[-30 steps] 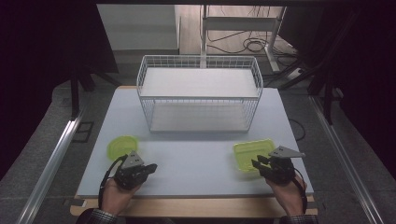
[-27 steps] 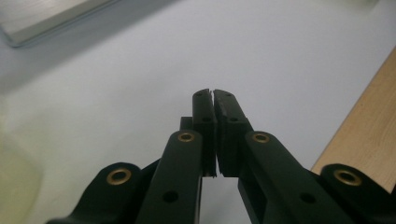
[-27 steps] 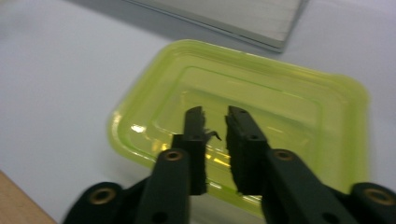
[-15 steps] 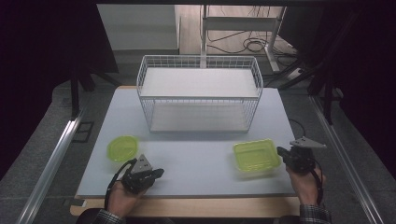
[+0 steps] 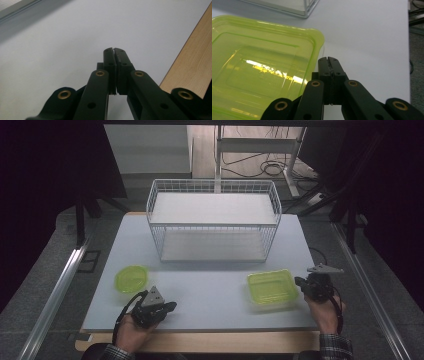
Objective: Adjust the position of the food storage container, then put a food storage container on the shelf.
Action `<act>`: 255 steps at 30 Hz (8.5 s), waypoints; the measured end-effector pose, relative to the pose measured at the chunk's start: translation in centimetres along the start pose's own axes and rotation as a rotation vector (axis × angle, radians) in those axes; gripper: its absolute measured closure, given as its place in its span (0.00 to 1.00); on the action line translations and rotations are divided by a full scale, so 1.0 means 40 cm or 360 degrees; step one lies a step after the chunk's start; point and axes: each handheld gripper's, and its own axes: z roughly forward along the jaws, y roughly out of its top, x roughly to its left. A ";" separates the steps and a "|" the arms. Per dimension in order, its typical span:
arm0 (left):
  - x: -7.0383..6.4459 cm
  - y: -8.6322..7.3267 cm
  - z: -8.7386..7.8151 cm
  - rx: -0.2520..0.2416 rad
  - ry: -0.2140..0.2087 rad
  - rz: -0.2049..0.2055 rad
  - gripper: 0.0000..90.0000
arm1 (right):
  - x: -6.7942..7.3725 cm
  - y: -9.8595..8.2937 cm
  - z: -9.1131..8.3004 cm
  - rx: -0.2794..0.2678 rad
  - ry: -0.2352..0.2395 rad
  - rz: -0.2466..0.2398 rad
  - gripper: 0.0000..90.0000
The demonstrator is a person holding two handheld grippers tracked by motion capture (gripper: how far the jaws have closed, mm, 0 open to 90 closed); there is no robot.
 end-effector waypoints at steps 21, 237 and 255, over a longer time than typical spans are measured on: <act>0.000 0.000 0.001 -0.0003 -0.0011 -0.0001 0.98 | 0.197 0.048 0.071 0.0021 0.0303 -0.0152 0.99; 0.013 -0.034 0.008 -0.0006 0.0122 0.0064 0.02 | 0.184 0.644 0.077 -0.0342 0.0755 0.0781 0.88; 0.006 -0.033 0.012 0.0006 0.0111 0.0073 0.02 | 0.215 0.678 0.101 -0.0274 0.0493 0.0495 0.76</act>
